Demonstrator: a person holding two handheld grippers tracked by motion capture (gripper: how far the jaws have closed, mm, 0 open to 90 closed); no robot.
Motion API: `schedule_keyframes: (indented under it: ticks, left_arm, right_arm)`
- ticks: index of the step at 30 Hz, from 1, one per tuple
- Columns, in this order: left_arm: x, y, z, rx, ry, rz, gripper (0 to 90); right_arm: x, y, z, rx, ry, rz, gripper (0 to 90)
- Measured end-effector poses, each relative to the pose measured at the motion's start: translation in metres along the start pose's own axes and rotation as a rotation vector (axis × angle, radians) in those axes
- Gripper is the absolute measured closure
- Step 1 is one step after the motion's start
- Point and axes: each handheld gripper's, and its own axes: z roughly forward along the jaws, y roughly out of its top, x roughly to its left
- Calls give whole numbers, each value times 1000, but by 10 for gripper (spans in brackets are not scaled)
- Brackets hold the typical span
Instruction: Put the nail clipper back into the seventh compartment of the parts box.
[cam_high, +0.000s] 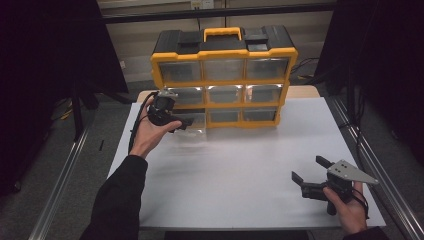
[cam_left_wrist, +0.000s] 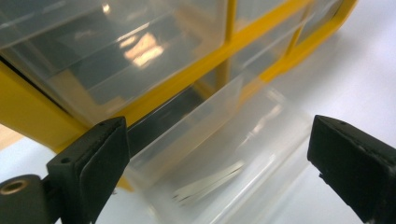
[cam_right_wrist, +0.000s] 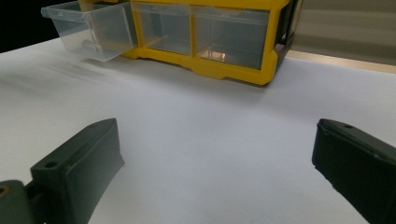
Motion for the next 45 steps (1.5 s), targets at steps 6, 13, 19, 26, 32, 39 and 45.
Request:
schedule_keyframes:
  ticks: [6, 13, 19, 26, 32, 39, 45]
  left_arm:
    - [-4, -6, -4, -28, 7, 18, 45]
    - [-5, -23, -4, -130, 58, 27, 43]
    - [-6, -39, -3, -197, 83, -1, 42]
    - [-9, -55, -6, -301, 51, -59, 41]
    - [-14, -64, -15, -289, 61, -42, 40]
    - [-22, -81, -15, -278, 64, -32, 39]
    - [-25, -90, -16, -268, 73, -43, 39]
  right_arm:
    - [0, 0, 0, 0, 3, -1, 12]
    - [0, 0, 0, 0, 3, -1, 12]
    - [1, 0, 0, 1, 4, 0, 12]
    - [0, 0, 0, 0, 3, -1, 12]
    - [0, 0, 0, 1, 2, 1, 12]
    - [0, 0, 0, 0, 1, 5, 12]
    - [0, 0, 0, 1, 2, 2, 12]
